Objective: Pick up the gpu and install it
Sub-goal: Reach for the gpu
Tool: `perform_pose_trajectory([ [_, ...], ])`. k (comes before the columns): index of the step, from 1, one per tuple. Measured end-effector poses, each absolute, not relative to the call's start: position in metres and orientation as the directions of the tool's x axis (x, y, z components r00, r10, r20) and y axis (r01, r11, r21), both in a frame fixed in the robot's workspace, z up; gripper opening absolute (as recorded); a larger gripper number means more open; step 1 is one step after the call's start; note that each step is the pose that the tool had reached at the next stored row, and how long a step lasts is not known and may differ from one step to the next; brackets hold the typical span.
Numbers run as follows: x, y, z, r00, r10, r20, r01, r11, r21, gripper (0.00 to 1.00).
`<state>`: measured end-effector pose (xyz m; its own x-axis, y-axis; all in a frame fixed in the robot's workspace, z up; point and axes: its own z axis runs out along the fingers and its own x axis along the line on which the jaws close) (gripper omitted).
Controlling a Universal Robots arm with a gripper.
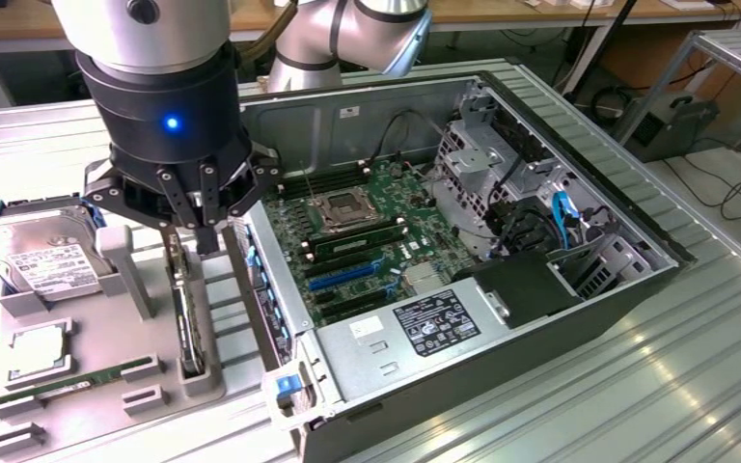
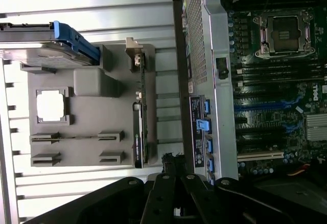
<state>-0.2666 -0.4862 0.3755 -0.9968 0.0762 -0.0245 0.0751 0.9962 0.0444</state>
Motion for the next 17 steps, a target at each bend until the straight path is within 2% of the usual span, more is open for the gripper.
perform_pose_trajectory([
  [17, -0.2666, -0.4912, 0.3753, -0.997, 0.076, -0.024, 0.075, 0.996, 0.044, 0.11],
])
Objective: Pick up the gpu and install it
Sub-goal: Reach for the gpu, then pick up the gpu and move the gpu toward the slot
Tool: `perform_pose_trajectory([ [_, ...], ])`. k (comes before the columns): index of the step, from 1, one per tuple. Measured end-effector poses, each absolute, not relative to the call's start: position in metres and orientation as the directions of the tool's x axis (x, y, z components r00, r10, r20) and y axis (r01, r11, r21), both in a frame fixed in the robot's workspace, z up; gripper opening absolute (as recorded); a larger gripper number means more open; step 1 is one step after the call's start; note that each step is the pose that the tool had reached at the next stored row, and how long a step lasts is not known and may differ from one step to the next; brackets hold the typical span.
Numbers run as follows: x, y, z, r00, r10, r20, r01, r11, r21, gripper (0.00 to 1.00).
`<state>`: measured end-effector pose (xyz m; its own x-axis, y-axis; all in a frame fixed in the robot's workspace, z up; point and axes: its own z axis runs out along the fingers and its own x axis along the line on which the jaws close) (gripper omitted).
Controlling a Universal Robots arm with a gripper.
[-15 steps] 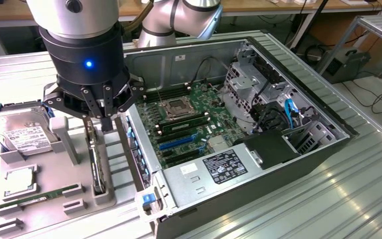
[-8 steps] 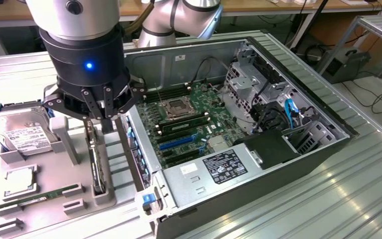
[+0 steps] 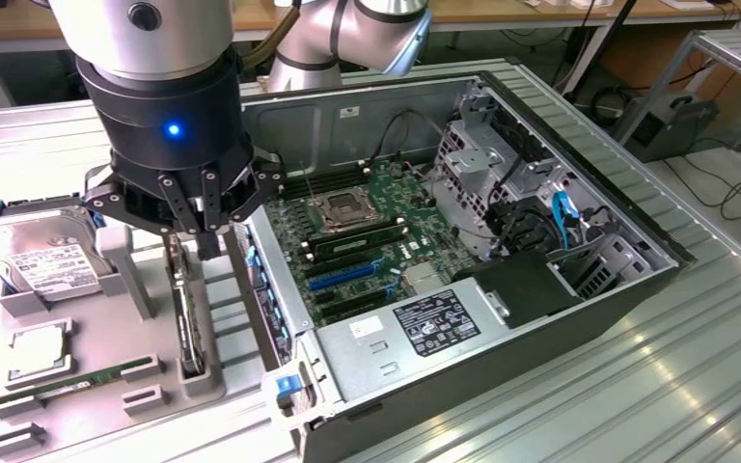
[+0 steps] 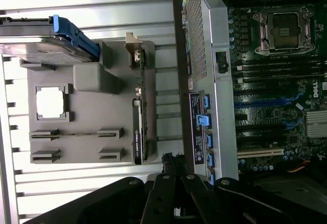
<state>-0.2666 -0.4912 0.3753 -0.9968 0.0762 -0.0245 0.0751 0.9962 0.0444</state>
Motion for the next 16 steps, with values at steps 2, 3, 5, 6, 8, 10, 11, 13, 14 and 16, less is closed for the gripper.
perform_pose_trajectory([
  [2, -0.2667, -0.4912, 0.3753, -0.997, 0.076, -0.025, 0.075, 0.996, 0.044, 0.11],
  [3, -0.2666, -0.4912, 0.3753, -0.997, 0.076, -0.025, 0.075, 0.996, 0.044, 0.11],
  [5, -0.2666, -0.4912, 0.3753, -0.997, 0.076, -0.024, 0.075, 0.996, 0.044, 0.11],
  [6, -0.2666, -0.4912, 0.3753, -0.997, 0.076, -0.025, 0.075, 0.996, 0.044, 0.11],
  [8, -0.2667, -0.4912, 0.3753, -0.997, 0.076, -0.024, 0.075, 0.996, 0.044, 0.11],
  [10, -0.2666, -0.4912, 0.3753, -0.997, 0.076, -0.025, 0.075, 0.996, 0.044, 0.11],
  [11, -0.2667, -0.4912, 0.3753, -0.997, 0.076, -0.024, 0.075, 0.996, 0.044, 0.17],
  [13, -0.2666, -0.4912, 0.3753, -0.997, 0.076, -0.024, 0.075, 0.996, 0.044, 0.29],
  [14, -0.2666, -0.4912, 0.3752, -0.997, 0.076, -0.025, 0.075, 0.996, 0.044, 0.36],
  [16, -0.2666, -0.4912, 0.3753, -0.997, 0.076, -0.024, 0.075, 0.996, 0.044, 0.42],
])
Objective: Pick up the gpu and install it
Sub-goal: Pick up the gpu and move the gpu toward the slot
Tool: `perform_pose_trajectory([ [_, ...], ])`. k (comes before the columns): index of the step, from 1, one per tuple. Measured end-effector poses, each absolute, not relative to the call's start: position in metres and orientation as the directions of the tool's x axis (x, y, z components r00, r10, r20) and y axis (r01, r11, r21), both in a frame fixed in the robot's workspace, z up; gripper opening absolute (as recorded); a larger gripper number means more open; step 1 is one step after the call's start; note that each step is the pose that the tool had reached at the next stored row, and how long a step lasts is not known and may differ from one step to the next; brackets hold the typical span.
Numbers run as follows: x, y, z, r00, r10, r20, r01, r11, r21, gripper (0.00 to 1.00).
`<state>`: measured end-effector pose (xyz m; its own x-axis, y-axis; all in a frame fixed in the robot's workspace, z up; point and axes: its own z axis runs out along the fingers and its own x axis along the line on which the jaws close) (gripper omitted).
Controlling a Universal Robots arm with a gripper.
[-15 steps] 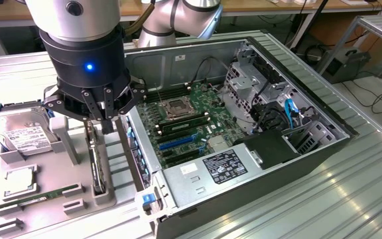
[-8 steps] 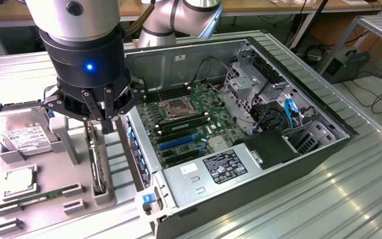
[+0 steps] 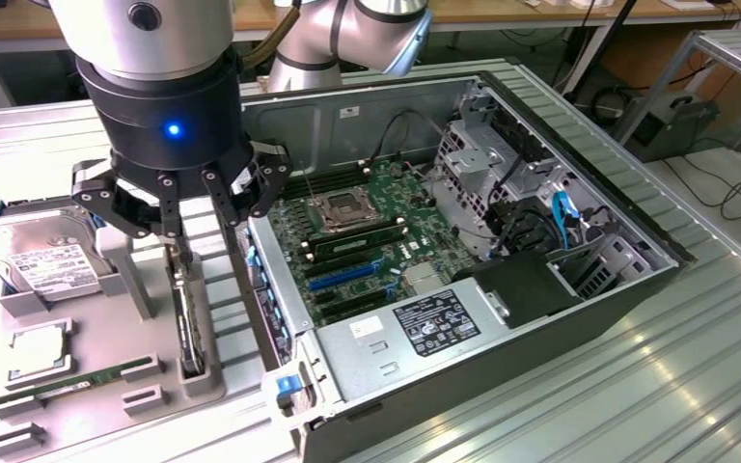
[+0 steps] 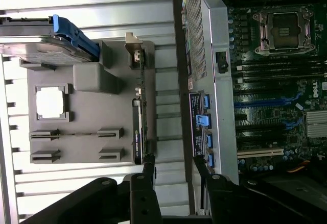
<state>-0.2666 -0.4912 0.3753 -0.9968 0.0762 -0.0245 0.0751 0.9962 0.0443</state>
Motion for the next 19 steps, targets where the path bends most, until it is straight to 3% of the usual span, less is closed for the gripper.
perform_pose_trajectory([
  [19, -0.2743, -0.4912, 0.3696, -0.997, 0.076, -0.024, 0.075, 0.996, 0.044, 0.42],
])
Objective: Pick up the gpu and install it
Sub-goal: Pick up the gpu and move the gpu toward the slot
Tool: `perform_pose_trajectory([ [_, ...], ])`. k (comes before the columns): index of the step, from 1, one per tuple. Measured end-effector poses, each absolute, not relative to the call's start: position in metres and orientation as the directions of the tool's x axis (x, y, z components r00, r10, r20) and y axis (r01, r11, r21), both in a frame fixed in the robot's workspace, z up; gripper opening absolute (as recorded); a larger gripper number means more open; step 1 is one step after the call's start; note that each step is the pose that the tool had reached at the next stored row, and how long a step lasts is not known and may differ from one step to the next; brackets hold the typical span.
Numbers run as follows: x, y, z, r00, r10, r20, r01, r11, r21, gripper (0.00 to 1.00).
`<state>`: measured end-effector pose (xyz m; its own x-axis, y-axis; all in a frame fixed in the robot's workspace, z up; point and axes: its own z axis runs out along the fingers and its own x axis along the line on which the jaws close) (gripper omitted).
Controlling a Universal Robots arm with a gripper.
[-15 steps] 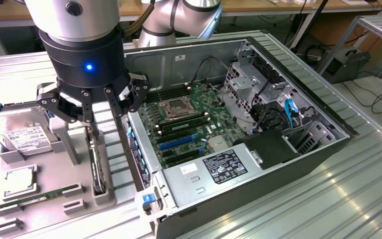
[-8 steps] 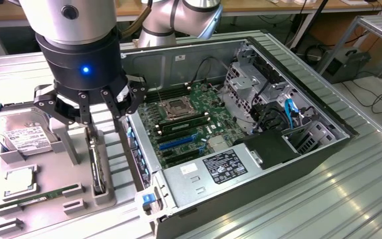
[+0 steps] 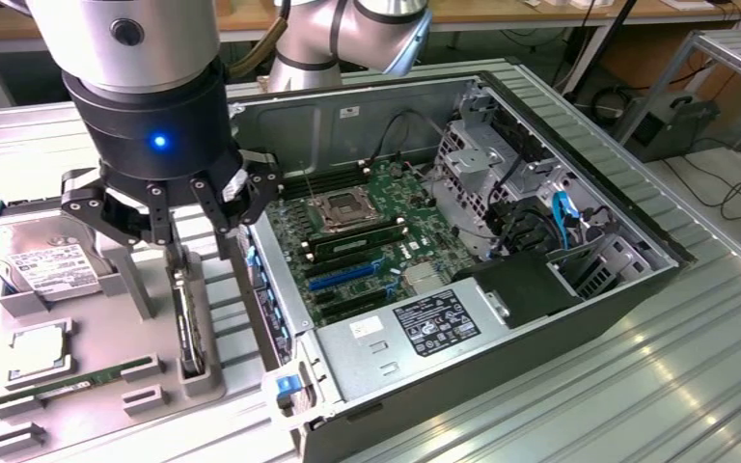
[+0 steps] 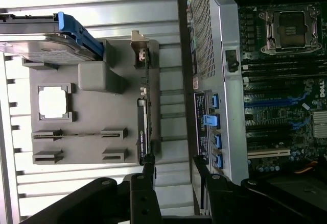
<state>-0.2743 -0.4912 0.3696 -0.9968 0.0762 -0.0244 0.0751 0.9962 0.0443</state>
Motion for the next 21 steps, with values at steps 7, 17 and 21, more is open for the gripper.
perform_pose_trajectory([
  [7, -0.2769, -0.4912, 0.3665, -0.997, 0.076, -0.024, 0.075, 0.996, 0.044, 0.42],
  [17, -0.2788, -0.4912, 0.3632, -0.997, 0.076, -0.024, 0.075, 0.996, 0.044, 0.42],
  [21, -0.2798, -0.4912, 0.3618, -0.997, 0.076, -0.024, 0.075, 0.996, 0.044, 0.42],
])
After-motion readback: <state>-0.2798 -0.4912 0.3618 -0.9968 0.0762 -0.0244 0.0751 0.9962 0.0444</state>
